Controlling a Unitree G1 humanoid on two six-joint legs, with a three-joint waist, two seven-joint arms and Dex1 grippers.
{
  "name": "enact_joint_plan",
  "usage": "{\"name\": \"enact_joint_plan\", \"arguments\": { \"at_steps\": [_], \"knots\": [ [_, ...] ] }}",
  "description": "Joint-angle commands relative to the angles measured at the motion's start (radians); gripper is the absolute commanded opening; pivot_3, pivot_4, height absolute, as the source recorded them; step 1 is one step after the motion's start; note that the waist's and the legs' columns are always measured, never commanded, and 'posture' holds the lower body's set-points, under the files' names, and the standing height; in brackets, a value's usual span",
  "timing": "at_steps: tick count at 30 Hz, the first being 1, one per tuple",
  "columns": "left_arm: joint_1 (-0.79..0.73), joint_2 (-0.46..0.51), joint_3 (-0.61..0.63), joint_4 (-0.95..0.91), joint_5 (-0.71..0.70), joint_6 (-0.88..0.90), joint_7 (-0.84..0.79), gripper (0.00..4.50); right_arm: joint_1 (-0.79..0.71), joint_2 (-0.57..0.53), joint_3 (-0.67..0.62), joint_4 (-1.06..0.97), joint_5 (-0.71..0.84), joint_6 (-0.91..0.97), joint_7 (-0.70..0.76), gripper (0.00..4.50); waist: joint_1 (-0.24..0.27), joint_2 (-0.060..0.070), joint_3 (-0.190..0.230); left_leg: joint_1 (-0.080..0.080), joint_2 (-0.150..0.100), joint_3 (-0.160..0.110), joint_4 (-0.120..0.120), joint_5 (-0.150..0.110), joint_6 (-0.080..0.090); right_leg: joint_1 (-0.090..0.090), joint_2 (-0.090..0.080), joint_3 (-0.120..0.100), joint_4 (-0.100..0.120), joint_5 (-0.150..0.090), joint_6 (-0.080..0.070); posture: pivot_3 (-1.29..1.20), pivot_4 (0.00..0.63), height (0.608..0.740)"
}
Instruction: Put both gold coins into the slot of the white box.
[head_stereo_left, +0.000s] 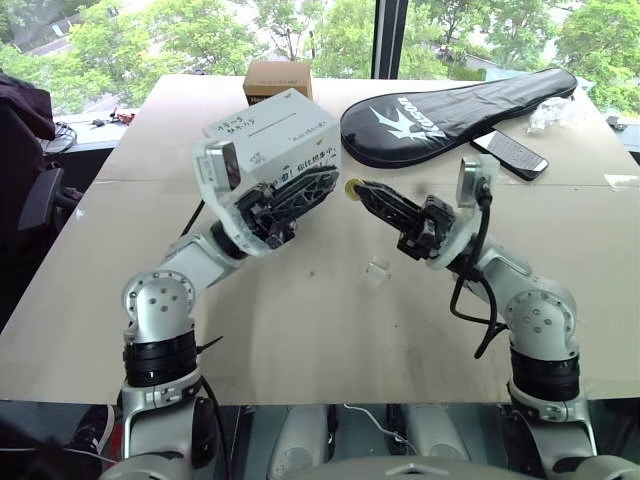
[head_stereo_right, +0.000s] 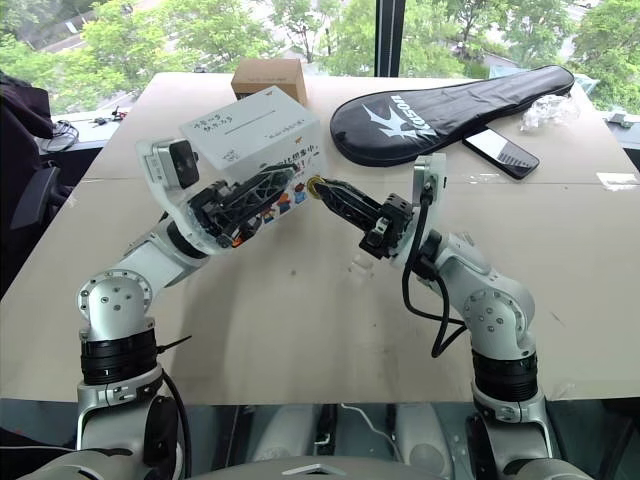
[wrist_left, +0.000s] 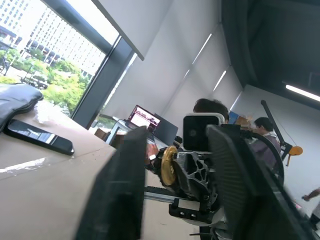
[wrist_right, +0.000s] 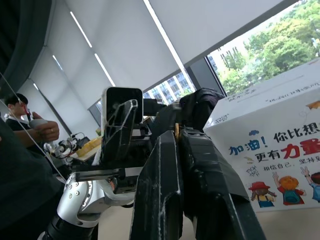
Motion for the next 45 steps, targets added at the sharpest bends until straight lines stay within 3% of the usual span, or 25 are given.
{"name": "enact_joint_plan", "arguments": {
  "at_steps": [1,26,29,32,45],
  "knots": [
    [0.009,0.025,-0.014,-0.027,0.014,-0.007,-0.026,0.07,-0.034,-0.002,-0.006,-0.043,0.041,-0.002,-0.014,0.0,0.0,0.0,0.0,0.0,0.0,0.0,0.0,0.0,0.0,0.0,0.0,0.0,0.0,0.0,0.0,0.0,0.15,0.74],
    [-0.007,0.028,-0.002,0.04,0.0,0.007,-0.023,0.07,-0.036,-0.015,0.021,-0.05,0.064,-0.017,-0.039,0.0,0.001,0.0,0.0,0.0,0.0,0.0,0.0,0.0,0.0,0.0,0.0,0.0,-0.001,0.0,0.0,0.0,0.15,0.74],
    [-0.008,0.03,-0.003,0.03,-0.016,0.014,-0.034,0.78,-0.035,-0.016,0.022,-0.048,0.06,-0.021,-0.037,0.0,0.001,0.0,0.0,-0.001,0.0,0.0,0.0,0.0,0.0,0.0,0.0,0.0,-0.001,0.0,0.0,0.0,0.15,0.74],
    [-0.01,0.019,0.008,0.029,-0.011,-0.006,-0.03,2.15,-0.035,-0.015,0.021,-0.045,0.056,-0.024,-0.035,0.0,0.001,0.0,0.0,-0.001,0.0,0.0,-0.001,0.0,0.0,0.0,0.0,0.0,-0.001,0.0,0.0,0.0,0.15,0.74],
    [-0.002,0.03,0.021,0.025,-0.107,0.023,-0.069,2.15,-0.036,-0.012,0.022,-0.048,0.065,-0.027,-0.041,0.0,0.001,0.0,0.0,-0.001,0.0,0.0,-0.001,0.0,0.0,0.0,0.0,0.0,-0.002,0.0,0.0,0.0,0.15,0.74]
  ]
}}
